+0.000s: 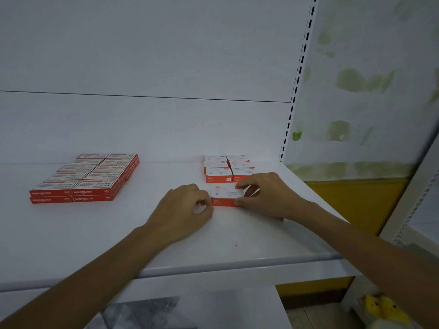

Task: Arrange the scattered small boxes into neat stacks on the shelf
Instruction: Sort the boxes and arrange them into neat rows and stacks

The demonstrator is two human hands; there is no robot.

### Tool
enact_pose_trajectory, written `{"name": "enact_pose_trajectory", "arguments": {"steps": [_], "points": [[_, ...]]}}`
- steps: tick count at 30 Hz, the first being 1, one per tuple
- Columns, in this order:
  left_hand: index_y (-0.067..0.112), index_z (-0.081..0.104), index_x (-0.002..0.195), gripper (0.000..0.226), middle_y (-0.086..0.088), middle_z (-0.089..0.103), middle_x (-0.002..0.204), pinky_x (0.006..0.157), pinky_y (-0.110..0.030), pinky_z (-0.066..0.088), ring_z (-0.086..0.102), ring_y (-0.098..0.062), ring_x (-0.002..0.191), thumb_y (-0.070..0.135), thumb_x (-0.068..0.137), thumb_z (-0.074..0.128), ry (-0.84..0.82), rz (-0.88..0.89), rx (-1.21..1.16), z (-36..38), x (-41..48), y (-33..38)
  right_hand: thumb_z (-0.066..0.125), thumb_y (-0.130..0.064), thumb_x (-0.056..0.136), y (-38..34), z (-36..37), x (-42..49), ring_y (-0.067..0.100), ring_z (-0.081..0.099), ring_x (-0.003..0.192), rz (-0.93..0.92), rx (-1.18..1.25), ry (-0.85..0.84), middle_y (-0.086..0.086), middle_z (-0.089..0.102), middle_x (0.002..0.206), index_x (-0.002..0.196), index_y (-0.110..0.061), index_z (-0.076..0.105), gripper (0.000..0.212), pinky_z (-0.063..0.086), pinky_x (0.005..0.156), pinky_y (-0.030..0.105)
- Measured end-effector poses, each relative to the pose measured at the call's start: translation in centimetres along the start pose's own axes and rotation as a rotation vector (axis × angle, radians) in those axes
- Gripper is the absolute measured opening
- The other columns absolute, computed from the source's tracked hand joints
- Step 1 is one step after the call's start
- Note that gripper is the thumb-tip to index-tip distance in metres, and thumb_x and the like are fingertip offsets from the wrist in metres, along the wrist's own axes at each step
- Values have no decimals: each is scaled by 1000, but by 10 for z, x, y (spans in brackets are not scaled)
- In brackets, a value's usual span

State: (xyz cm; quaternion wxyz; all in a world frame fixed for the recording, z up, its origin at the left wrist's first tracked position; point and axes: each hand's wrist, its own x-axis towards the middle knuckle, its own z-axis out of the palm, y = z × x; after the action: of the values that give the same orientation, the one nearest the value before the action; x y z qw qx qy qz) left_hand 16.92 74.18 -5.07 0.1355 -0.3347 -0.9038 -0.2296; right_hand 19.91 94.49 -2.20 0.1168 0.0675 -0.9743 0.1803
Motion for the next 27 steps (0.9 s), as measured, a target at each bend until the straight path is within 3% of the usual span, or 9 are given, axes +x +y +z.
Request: {"name": "enact_pose_trajectory", "arguments": {"steps": [4, 10, 15, 23, 27], "points": [[22, 60, 111, 27, 4, 58, 110, 80, -18, 34, 51, -11, 102, 36, 90, 51, -31, 15, 53, 2, 0, 2, 64, -38, 83, -1, 4, 8, 5, 51, 91, 3, -40, -6, -1, 61, 121, 125, -20, 59, 46, 35, 81, 12], [22, 58, 112, 27, 4, 56, 111, 85, -21, 36, 48, -11, 103, 37, 91, 48, -28, 16, 45, 3, -2, 1, 64, -35, 84, -7, 8, 20, 14, 56, 100, 25, -151, 45, -2, 61, 111, 114, -21, 65, 34, 44, 86, 28], [22, 56, 113, 26, 4, 55, 112, 84, -20, 34, 47, -12, 105, 34, 91, 47, -28, 27, 47, 3, -2, 0, 62, -32, 85, -7, 13, 35, 17, 57, 98, 30, -215, 56, 0, 61, 111, 111, -18, 65, 30, 40, 78, 26], [23, 55, 114, 25, 3, 54, 114, 83, -18, 31, 46, -12, 105, 32, 92, 46, -39, 34, 69, 2, -2, 1, 67, -31, 81, 2, 18, 43, 12, 54, 88, 98, -15, 51, -7, 56, 92, 106, -21, 62, 28, 44, 77, 25], [22, 50, 119, 29, 3, 52, 119, 83, -20, 33, 46, -13, 108, 32, 95, 39, -63, 73, 176, -2, 0, 7, 63, -34, 85, 12, 6, 31, 7, 52, 90, 82, 117, 61, -6, 59, 99, 112, -19, 62, 31, 38, 71, 10]]}}
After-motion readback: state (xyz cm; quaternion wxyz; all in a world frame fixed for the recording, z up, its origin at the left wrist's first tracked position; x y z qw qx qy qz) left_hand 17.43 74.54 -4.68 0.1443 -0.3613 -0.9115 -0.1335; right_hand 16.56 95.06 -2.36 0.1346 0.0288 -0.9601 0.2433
